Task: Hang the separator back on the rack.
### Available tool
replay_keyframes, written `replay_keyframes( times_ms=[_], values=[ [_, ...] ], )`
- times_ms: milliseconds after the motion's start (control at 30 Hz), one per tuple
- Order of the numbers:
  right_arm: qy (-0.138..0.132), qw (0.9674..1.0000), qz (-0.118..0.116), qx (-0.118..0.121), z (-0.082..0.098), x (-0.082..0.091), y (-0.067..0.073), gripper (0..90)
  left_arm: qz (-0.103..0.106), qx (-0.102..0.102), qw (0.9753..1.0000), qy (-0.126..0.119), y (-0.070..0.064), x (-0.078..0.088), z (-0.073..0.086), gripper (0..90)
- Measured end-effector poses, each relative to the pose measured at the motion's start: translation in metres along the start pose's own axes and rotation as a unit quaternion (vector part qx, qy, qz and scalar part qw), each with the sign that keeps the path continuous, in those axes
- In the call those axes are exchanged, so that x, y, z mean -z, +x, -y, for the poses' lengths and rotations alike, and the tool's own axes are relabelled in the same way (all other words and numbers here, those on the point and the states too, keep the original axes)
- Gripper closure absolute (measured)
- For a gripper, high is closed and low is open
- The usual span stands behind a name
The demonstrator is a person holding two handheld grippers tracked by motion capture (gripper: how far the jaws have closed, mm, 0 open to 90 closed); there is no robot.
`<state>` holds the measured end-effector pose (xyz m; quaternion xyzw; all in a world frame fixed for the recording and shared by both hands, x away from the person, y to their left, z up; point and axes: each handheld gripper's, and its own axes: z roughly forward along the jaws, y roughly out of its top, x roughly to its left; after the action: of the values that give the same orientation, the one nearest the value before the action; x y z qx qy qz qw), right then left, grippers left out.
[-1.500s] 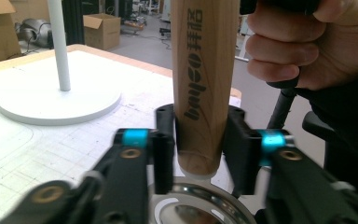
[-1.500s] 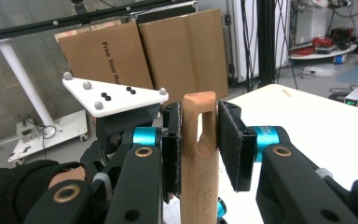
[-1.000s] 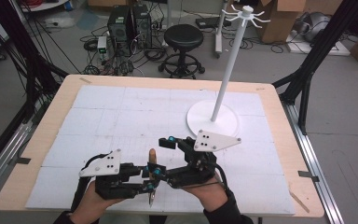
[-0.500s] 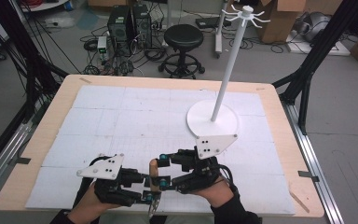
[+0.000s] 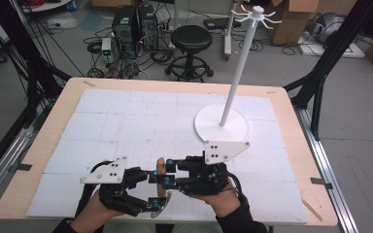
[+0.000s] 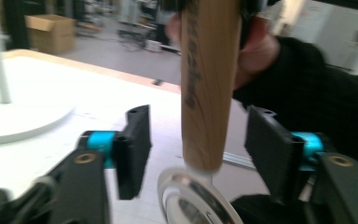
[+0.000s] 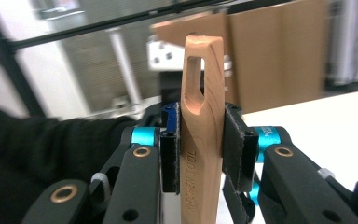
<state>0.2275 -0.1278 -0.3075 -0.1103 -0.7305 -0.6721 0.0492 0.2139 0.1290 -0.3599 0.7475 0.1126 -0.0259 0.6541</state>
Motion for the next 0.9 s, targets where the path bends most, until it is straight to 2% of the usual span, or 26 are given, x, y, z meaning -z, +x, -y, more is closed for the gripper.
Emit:
replay_keyframes(
  times_ms=[33, 67, 200, 300, 400, 467, 500, 700, 900],
  values=[
    [-0.001, 0.9999, 0.014, 0.000, -0.002, 0.000, 0.001, 70.2, -0.008, 0.001, 1.0000, 0.001, 0.001, 0.001, 0.000, 39.1],
    [-0.001, 0.9999, 0.014, 0.000, -0.002, 0.000, 0.001, 70.2, -0.016, 0.001, 0.9999, -0.002, 0.001, 0.002, -0.001, 39.1],
    [-0.001, 0.9978, 0.066, -0.002, -0.008, 0.002, 0.003, 70.2, -0.052, -0.004, 0.9986, -0.004, 0.003, 0.006, -0.001, 39.1],
    [-0.004, 0.9942, 0.107, -0.016, -0.009, 0.003, 0.003, 70.2, -0.068, -0.005, 0.9976, -0.008, 0.002, 0.006, -0.001, 39.2],
    [-0.007, 0.9910, 0.132, -0.024, -0.010, 0.003, 0.004, 70.2, -0.081, -0.006, 0.9966, -0.009, 0.002, 0.006, -0.001, 39.8],
    [-0.006, 0.9894, 0.143, -0.020, -0.010, 0.002, 0.006, 70.2, -0.091, -0.006, 0.9958, -0.006, 0.002, 0.006, -0.001, 40.2],
    [-0.003, 0.9873, 0.157, -0.020, -0.010, 0.000, 0.008, 70.2, -0.094, -0.007, 0.9955, -0.006, 0.002, 0.006, -0.001, 40.9],
    [0.000, 0.9842, 0.175, -0.027, -0.009, -0.004, 0.010, 70.2, -0.110, -0.006, 0.9939, 0.001, 0.002, 0.004, 0.001, 41.8],
    [-0.003, 0.9816, 0.188, -0.033, -0.007, -0.009, 0.014, 70.2, -0.120, -0.006, 0.9927, 0.006, -0.001, -0.001, 0.001, 47.4]
  ],
)
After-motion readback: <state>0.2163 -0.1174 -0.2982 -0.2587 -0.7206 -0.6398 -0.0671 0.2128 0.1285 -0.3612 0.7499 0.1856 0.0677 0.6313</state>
